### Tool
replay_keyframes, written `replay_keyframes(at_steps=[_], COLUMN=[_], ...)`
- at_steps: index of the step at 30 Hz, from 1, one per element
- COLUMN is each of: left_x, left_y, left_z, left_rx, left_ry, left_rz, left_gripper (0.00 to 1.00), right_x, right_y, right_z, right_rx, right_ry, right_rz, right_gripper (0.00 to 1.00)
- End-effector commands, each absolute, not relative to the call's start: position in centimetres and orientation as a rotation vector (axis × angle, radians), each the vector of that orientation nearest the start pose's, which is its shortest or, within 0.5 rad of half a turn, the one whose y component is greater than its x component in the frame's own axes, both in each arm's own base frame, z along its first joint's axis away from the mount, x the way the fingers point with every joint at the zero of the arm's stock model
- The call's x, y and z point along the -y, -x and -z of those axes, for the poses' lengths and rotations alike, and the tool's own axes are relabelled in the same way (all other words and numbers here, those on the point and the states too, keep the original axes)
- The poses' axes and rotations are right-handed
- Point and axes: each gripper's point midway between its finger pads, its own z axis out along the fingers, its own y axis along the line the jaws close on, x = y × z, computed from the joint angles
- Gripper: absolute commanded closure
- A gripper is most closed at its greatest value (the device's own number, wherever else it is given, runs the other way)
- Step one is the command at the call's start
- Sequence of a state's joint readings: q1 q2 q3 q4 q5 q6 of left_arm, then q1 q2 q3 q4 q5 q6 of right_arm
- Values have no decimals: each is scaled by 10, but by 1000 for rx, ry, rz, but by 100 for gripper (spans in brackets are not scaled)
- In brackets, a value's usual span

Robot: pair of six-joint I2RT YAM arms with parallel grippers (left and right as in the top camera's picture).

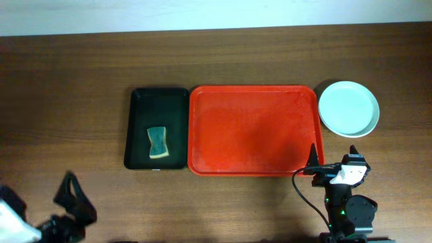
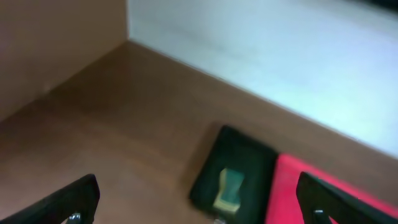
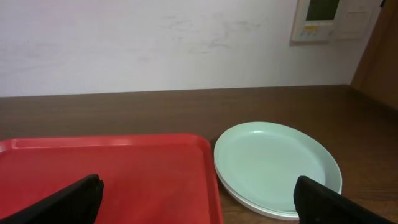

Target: Clean dirty plates on tray and stack at the side

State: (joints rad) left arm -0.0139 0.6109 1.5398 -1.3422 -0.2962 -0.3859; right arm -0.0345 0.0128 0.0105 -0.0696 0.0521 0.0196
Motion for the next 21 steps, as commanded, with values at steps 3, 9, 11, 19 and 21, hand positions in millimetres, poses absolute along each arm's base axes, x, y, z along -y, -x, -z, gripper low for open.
replay_keyframes(at_steps=[3, 9, 11, 19, 21], left_x=[-57, -67, -66, -47, -39], left_y=[-80, -61, -61, -126, -137], left_z=[-337, -304, -300, -380, -403], left_rx=[-2112, -2242, -2252, -1713, -1565], left_ry=[581, 560, 558, 490, 444], left_rz=[-163, -297, -293, 2, 82], left_gripper=[1, 1, 1, 1, 1], right_x=[16, 16, 16, 16, 16], right_y=[-246, -246, -246, -246, -246], right_z=[-156, -156, -156, -156, -156], right_rx=[-1648, -1648, -1648, -1648, -1648], right_ry=[-82, -82, -82, -82, -82], right_rz=[46, 46, 46, 46, 46], right_gripper=[2, 2, 2, 2, 2])
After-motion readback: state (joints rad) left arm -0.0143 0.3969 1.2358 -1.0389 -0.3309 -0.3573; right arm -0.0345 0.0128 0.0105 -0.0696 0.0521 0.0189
